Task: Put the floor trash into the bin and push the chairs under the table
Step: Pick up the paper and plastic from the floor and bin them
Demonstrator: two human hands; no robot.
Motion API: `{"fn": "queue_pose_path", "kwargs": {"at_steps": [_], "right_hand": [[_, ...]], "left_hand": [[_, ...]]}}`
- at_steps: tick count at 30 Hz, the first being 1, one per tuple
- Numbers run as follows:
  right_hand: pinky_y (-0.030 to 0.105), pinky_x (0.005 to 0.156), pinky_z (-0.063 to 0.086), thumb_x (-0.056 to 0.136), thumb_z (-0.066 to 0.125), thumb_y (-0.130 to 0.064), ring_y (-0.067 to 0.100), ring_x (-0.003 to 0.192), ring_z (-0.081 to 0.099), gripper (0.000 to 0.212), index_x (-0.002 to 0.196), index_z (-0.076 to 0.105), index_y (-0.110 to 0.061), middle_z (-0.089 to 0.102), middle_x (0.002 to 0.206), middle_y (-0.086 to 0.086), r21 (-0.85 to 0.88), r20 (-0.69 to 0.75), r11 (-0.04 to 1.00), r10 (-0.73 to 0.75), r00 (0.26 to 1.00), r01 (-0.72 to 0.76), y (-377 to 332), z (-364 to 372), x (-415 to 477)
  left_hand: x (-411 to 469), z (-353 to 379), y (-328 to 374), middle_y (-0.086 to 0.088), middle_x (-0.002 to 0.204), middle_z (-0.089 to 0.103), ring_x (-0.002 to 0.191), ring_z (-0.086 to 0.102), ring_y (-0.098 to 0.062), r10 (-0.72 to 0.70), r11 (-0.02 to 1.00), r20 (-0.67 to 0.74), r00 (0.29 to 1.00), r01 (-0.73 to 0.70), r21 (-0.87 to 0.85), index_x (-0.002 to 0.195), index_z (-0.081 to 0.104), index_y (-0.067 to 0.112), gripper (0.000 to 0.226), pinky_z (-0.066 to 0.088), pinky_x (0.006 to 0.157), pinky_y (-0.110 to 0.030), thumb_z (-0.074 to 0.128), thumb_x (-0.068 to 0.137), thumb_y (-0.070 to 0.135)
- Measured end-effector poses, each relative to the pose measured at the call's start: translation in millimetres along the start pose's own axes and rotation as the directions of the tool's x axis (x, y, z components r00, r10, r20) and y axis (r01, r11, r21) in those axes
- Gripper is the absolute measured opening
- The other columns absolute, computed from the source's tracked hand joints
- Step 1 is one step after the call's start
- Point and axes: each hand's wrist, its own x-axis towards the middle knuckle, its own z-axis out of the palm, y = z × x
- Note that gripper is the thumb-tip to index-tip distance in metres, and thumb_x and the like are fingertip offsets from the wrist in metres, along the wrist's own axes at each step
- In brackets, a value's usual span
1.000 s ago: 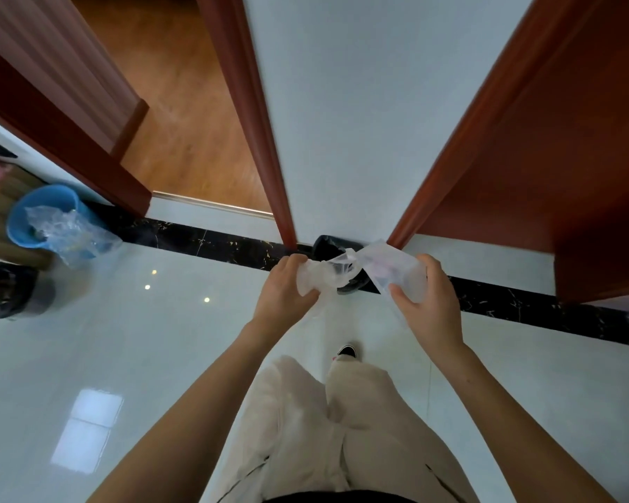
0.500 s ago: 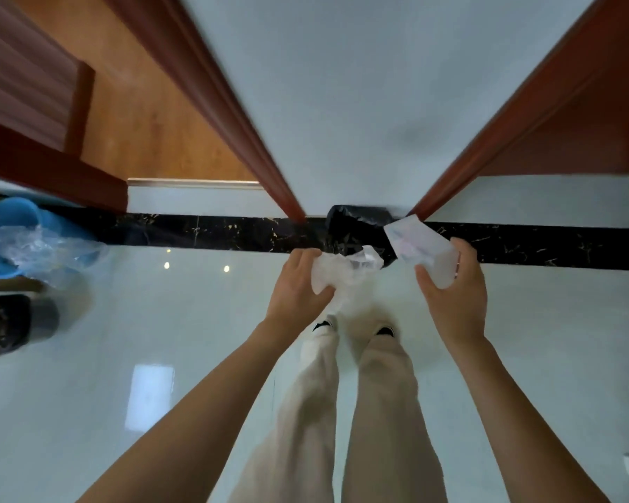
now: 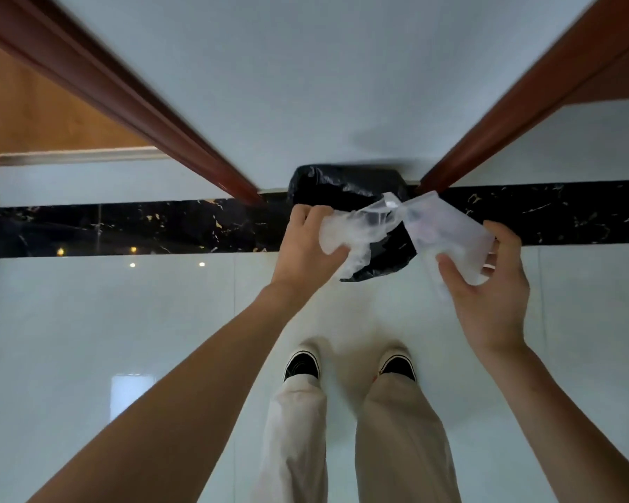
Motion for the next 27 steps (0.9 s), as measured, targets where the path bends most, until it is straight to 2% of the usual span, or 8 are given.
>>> {"fn": "queue_pose_path", "kwargs": {"at_steps": [2,5,9,14,16,18,22,27], "right_hand": [[0.047,0.089,0.052,0.084,0.075,-0.03,0.023,0.104,0.058,0.063,0.135,0.04,-0.024,0.056,0.126,0.002,0.006,-0.016,1.0,-0.004,1.0,0.004,20.9,17.1,7.2],[0.046,0.088,0.053,0.083,0.076,-0.03,0.025,0.102,0.059,0.064,0.135,0.039,-0.022,0.057,0.125,0.005,0.006,-0.036,1.0,-0.009,0.999,0.01,40.3,33.2,15.4],[0.047,0.087,0.053,0.083,0.076,-0.031,0.026,0.103,0.06,0.064,0.135,0.04,-0.021,0.058,0.125,0.007,-0.006,-0.029,1.0,-0.025,0.999,0.025,49.6,37.7,21.3],[0.048,0.087,0.054,0.084,0.076,-0.032,0.024,0.105,0.059,0.064,0.135,0.039,-0.023,0.056,0.128,0.005,-0.012,-0.023,1.0,-0.01,1.0,0.009,37.7,32.3,23.8],[0.047,0.088,0.053,0.084,0.075,-0.033,0.022,0.107,0.058,0.064,0.136,0.039,-0.022,0.056,0.13,0.004,-0.019,-0.02,0.999,-0.032,0.999,0.032,27.6,31.2,24.3],[0.045,0.09,0.053,0.085,0.074,-0.034,0.021,0.109,0.057,0.062,0.136,0.039,-0.023,0.055,0.131,0.002,-0.018,-0.008,0.998,-0.058,0.998,0.058,17.3,33.5,25.8],[0.047,0.094,0.05,0.087,0.073,-0.034,0.021,0.118,0.054,0.062,0.137,0.041,-0.018,0.052,0.135,-0.001,-0.007,0.128,0.989,-0.145,0.981,0.147,5.0,50.2,32.7],[0.04,0.099,0.047,0.087,0.072,-0.035,0.02,0.123,0.048,0.064,0.14,0.041,-0.017,0.051,0.135,0.001,-0.017,0.365,0.95,-0.284,0.887,0.311,9.1,81.4,58.0]], "left_hand": [[11.5,23.2,-18.4,0.004,0.118,0.041,0.094,0.047,-0.01,-0.011,1.0,-0.007,1.0,0.011,-0.008,0.121,0.056,0.018,0.051,0.036,0.075,-0.005,0.074,0.073,0.016],[22.5,46.8,-38.1,0.006,0.117,0.04,0.092,0.046,-0.007,-0.023,0.999,-0.016,1.0,0.023,-0.029,0.12,0.056,0.02,0.051,0.035,0.074,0.0,0.074,0.073,0.016],[29.0,60.8,-48.1,0.003,0.121,0.041,0.095,0.046,-0.009,-0.021,1.0,-0.005,1.0,0.021,-0.018,0.126,0.053,0.018,0.058,0.034,0.076,-0.002,0.077,0.074,0.022],[26.6,51.9,-41.1,0.002,0.129,0.044,0.111,0.049,-0.008,0.011,0.998,-0.004,1.0,-0.011,-0.061,0.134,0.05,0.016,0.066,0.042,0.092,-0.017,0.078,0.076,0.032],[25.4,44.3,-42.2,0.003,0.132,0.045,0.119,0.047,-0.007,0.014,0.999,-0.045,0.999,-0.016,-0.036,0.136,0.049,0.015,0.066,0.04,0.098,-0.016,0.075,0.079,0.034],[24.1,38.0,-48.2,0.0,0.138,0.045,0.128,0.042,-0.012,0.018,0.999,-0.092,0.996,-0.015,0.028,0.14,0.046,0.015,0.066,0.036,0.106,-0.023,0.071,0.083,0.036],[24.5,32.0,-68.0,-0.01,0.146,0.039,0.135,0.035,-0.025,-0.016,0.977,-0.125,0.992,0.042,0.209,0.145,0.039,0.013,0.061,0.032,0.112,-0.042,0.061,0.091,0.031],[27.5,36.1,-96.3,-0.011,0.151,0.033,0.139,0.03,-0.027,0.002,0.944,-0.06,0.998,0.018,0.33,0.147,0.034,0.014,0.062,0.026,0.115,-0.04,0.058,0.093,0.031]]}}
